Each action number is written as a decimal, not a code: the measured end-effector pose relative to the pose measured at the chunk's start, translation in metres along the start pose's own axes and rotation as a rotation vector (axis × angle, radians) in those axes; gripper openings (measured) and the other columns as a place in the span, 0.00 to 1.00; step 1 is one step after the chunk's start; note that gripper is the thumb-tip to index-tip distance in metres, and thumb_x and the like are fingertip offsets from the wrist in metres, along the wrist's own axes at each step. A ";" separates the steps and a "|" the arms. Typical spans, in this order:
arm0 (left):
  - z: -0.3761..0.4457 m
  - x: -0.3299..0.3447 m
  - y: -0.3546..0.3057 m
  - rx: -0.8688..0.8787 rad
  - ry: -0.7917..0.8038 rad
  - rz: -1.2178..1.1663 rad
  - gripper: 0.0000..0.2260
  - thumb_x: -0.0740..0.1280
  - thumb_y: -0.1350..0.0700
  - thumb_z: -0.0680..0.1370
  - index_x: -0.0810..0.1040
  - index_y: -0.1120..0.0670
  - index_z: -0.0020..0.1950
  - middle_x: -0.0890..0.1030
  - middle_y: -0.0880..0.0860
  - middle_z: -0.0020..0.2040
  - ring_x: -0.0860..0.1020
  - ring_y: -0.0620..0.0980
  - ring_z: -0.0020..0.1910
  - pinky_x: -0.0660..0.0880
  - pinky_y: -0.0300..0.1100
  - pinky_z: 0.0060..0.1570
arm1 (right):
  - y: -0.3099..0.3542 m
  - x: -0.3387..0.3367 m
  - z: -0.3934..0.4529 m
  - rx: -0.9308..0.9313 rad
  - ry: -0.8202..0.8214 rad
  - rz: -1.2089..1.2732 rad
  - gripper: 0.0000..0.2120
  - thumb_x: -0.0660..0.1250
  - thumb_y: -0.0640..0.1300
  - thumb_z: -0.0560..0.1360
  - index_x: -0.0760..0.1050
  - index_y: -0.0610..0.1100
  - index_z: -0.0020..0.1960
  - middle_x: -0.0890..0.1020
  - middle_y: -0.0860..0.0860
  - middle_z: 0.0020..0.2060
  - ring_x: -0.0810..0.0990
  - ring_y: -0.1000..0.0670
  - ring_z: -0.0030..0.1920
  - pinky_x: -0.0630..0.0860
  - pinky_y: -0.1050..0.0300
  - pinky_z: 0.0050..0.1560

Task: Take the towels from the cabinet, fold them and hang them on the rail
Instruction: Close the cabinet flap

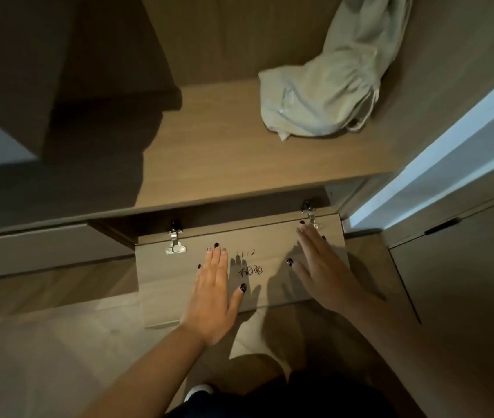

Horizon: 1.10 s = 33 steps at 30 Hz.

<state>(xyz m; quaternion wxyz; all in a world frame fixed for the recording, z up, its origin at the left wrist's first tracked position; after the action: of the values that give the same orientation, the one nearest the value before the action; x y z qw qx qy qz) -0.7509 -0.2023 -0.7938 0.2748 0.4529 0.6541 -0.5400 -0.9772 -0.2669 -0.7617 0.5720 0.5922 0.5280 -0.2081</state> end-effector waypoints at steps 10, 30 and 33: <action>0.062 0.166 0.094 0.091 -0.066 -0.013 0.37 0.37 0.30 0.77 0.34 0.52 0.78 0.35 0.51 0.79 0.32 0.43 0.77 0.39 0.44 0.77 | -0.095 0.177 0.069 -0.144 -0.039 -0.052 0.37 0.44 0.64 0.78 0.46 0.44 0.80 0.48 0.47 0.80 0.41 0.53 0.78 0.48 0.49 0.78; 0.087 0.287 0.149 0.194 0.004 0.672 0.51 0.69 0.43 0.73 0.37 0.63 0.78 0.39 0.64 0.78 0.38 0.64 0.78 0.47 0.69 0.73 | -0.156 0.290 0.069 -0.444 0.190 -0.708 0.51 0.71 0.59 0.66 0.51 0.42 0.80 0.50 0.39 0.79 0.50 0.36 0.78 0.62 0.29 0.68; 0.085 0.285 0.137 0.154 0.050 0.719 0.47 0.64 0.45 0.78 0.32 0.64 0.76 0.35 0.66 0.78 0.34 0.65 0.76 0.44 0.70 0.72 | -0.157 0.290 0.066 -0.438 0.161 -0.769 0.52 0.75 0.52 0.65 0.51 0.41 0.80 0.50 0.38 0.79 0.51 0.35 0.78 0.64 0.27 0.66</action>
<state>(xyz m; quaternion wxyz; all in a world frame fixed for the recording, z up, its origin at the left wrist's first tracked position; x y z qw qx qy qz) -0.7648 -0.1981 -1.1207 0.3960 0.6863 0.4170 -0.4453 -0.9857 -0.2472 -1.0976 0.5221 0.2322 0.7842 -0.2420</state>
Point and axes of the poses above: each hand's wrist, its own z-axis towards the middle knuckle, its own x-axis out of the palm, y = z × x, the point moved 2 cm from there along z, towards the middle knuckle
